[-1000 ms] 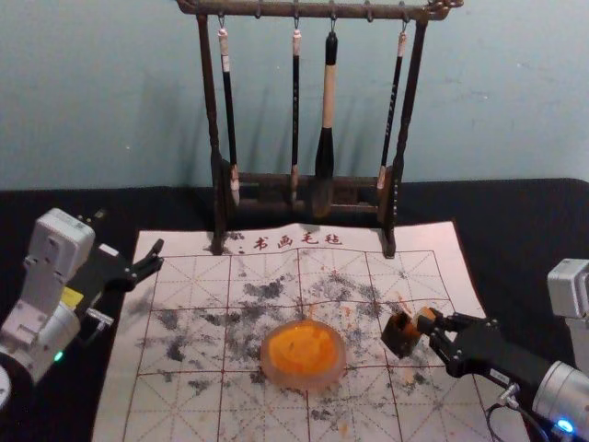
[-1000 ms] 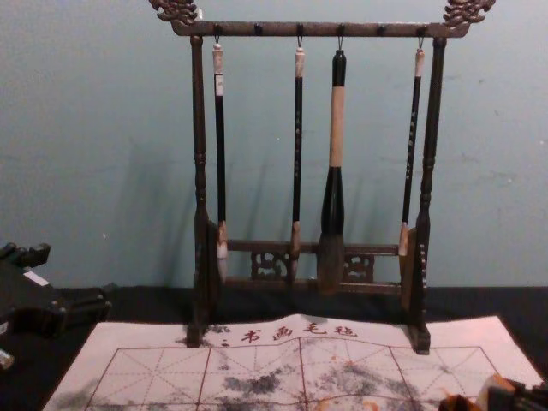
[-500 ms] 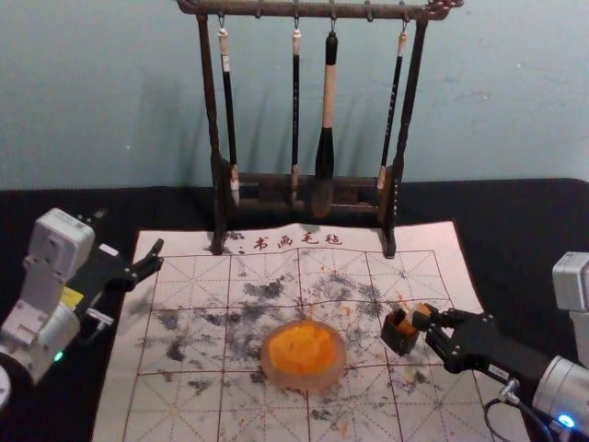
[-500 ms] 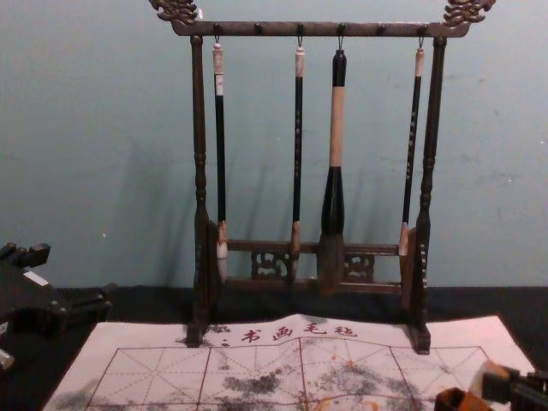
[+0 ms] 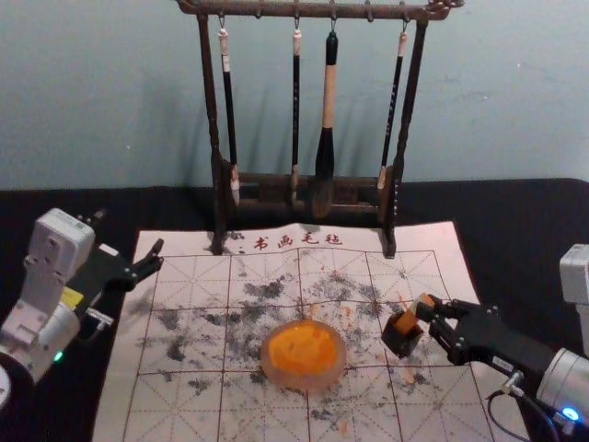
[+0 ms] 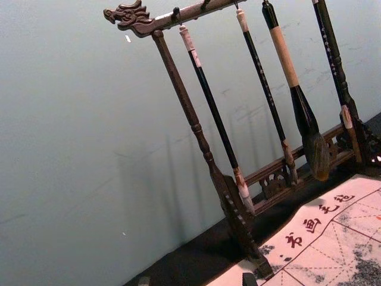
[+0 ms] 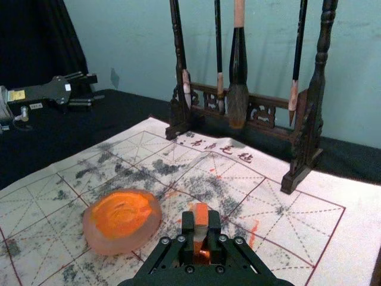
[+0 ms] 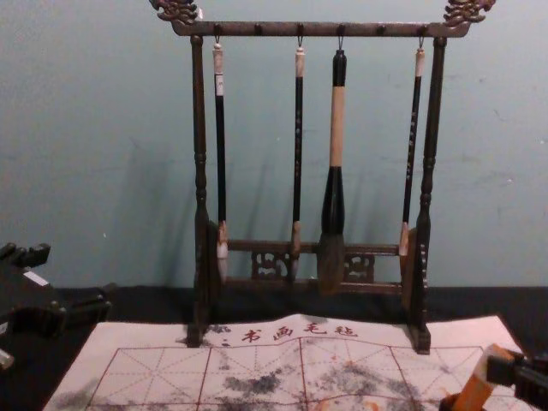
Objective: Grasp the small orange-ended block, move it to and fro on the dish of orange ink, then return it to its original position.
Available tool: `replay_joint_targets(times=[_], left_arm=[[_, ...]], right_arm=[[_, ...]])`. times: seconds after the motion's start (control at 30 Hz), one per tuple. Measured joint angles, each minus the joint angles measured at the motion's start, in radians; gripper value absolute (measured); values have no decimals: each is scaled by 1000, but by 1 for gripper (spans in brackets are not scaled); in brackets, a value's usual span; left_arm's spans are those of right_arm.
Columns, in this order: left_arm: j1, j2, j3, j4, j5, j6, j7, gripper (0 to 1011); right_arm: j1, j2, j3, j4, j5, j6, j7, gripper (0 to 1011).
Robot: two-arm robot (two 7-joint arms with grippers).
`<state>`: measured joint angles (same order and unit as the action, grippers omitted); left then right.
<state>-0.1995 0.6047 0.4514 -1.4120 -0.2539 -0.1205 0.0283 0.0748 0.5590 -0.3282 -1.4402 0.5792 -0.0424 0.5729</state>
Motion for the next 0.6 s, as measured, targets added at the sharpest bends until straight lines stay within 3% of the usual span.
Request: replay_joint_targets(times=[0.6], left_arm=[[0,0,0,0,0,0,0,1001]], right_arm=[[-10,24,31,-65,1,-29,-12,109]])
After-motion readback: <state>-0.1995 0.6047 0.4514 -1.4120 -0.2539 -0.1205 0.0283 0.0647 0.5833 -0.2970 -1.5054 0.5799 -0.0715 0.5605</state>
